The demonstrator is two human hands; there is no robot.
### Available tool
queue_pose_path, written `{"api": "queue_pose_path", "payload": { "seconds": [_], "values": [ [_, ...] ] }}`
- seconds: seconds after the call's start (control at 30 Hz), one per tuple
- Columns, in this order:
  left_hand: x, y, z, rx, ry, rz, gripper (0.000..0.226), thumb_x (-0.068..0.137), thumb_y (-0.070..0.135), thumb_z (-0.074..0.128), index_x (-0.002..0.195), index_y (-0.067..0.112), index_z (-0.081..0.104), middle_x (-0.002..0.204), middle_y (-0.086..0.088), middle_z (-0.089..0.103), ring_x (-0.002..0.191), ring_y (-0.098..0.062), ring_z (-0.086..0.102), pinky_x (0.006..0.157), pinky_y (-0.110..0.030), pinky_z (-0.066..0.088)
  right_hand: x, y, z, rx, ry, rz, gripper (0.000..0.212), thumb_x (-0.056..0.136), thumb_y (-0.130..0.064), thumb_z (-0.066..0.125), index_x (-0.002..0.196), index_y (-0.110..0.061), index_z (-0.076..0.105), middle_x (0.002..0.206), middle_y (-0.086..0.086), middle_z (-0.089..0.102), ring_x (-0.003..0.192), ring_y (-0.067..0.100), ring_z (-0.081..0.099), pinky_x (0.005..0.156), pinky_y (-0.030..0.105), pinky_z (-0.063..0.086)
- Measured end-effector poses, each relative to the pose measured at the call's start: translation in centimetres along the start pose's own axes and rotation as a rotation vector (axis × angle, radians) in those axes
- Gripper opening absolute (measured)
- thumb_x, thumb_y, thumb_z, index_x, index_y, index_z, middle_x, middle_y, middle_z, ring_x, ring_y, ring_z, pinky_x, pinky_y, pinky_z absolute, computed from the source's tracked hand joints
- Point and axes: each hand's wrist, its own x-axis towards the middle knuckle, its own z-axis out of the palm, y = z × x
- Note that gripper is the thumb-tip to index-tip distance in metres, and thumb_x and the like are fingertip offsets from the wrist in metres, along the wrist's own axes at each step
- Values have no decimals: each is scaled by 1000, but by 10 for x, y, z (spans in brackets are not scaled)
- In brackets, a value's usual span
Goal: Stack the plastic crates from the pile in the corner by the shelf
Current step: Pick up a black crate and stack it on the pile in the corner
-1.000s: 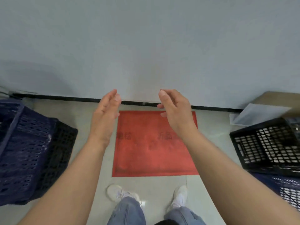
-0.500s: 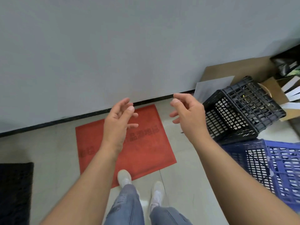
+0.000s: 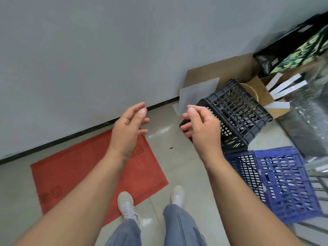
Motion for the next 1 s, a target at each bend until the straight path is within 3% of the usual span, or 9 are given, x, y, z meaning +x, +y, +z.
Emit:
{"api": "queue_pose_path", "payload": {
  "seconds": [0.2, 0.37, 0.53, 0.83, 1.0],
  "values": [
    [41, -40, 68, 3, -10, -76, 28, 79, 40, 55, 105, 37, 65, 118, 0, 65, 95, -13, 65, 80, -38, 56, 65, 40, -46, -24, 33, 59, 14, 95, -22, 50, 93, -29, 62, 86, -1, 67, 61, 7, 61, 55, 24, 51],
    [75, -82, 126, 5, 5, -134, 27, 80, 40, 55, 105, 38, 64, 116, 4, 66, 96, -12, 66, 72, -27, 54, 125, 87, -80, -75, 21, 98, 14, 95, -22, 51, 92, -27, 64, 85, 0, 67, 60, 7, 61, 56, 24, 51],
    [110, -129, 171, 23, 11, -182, 21, 87, 34, 57, 107, 41, 62, 116, 9, 66, 97, -11, 67, 74, -28, 55, 180, 133, -108, -128, 48, 125, 12, 95, -23, 52, 95, -24, 64, 84, -3, 67, 60, 3, 62, 55, 22, 50],
    [156, -195, 217, 28, 30, -259, 21, 98, 25, 50, 109, 41, 58, 124, 0, 63, 108, -17, 64, 87, -36, 54, 240, 190, -144, -259, 52, 125, 17, 95, -26, 51, 102, -21, 65, 91, -5, 68, 66, 0, 64, 69, 27, 54],
    [170, -221, 225, 14, 25, -285, 20, 98, 28, 50, 109, 43, 58, 126, 0, 63, 111, -13, 63, 88, -32, 53, 258, 222, -154, -406, 69, 112, 21, 92, -32, 54, 108, -22, 64, 90, -14, 64, 86, 9, 64, 80, 30, 53]
  ]
}}
